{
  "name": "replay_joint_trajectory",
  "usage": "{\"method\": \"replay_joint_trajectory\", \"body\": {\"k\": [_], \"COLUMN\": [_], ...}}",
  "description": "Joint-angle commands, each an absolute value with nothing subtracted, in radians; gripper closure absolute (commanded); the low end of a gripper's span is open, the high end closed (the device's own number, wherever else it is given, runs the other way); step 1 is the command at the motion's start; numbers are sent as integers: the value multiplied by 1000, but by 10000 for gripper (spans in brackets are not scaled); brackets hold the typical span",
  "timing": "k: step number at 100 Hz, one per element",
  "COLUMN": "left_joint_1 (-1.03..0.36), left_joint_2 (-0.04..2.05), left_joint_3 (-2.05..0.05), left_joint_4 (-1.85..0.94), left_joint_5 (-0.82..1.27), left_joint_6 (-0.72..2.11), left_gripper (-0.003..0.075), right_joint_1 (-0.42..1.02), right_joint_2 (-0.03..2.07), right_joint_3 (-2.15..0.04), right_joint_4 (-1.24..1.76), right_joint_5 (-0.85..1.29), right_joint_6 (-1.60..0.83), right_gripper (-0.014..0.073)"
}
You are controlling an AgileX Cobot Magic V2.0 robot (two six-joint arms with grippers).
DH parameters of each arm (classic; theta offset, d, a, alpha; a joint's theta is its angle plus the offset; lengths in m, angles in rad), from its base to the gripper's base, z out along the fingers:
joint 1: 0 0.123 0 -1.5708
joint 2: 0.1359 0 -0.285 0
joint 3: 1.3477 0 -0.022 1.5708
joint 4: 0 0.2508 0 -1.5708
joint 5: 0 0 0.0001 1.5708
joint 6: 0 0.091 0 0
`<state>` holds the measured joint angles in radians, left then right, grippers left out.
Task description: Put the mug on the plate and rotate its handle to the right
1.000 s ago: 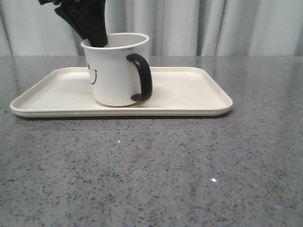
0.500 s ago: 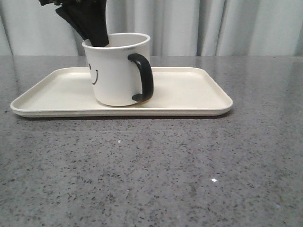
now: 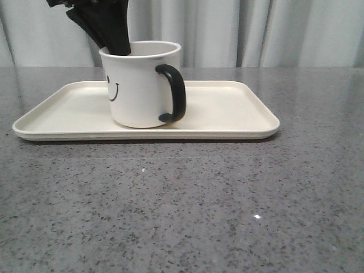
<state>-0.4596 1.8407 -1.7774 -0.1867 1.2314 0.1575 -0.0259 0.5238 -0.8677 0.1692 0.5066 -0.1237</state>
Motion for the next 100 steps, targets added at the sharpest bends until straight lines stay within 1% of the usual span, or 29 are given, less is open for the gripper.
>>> {"method": "replay_joint_trajectory", "body": {"k": [1,14,53,73,100], "left_joint_1": [-469,-469,-469,-469,-469], "left_joint_2": [1792,1792,1767,1685,1508], "left_joint_3": [-1818,-1857,-2032,-2045,-2045], "left_joint_4": [-210,-210,-201,-162,67], "left_joint_5": [1217,1226,1264,1264,1264], "left_joint_6": [157,157,157,157,89], "left_gripper": [582,548,548,549,552], "right_joint_1": [-32,-32,-32,-32,-32], "right_joint_2": [535,535,535,535,535], "right_joint_3": [-901,-901,-901,-901,-901], "right_joint_4": [169,169,169,169,169], "right_joint_5": [439,439,440,439,438], "right_joint_6": [-126,-126,-126,-126,-126], "right_gripper": [293,293,293,293,293]}}
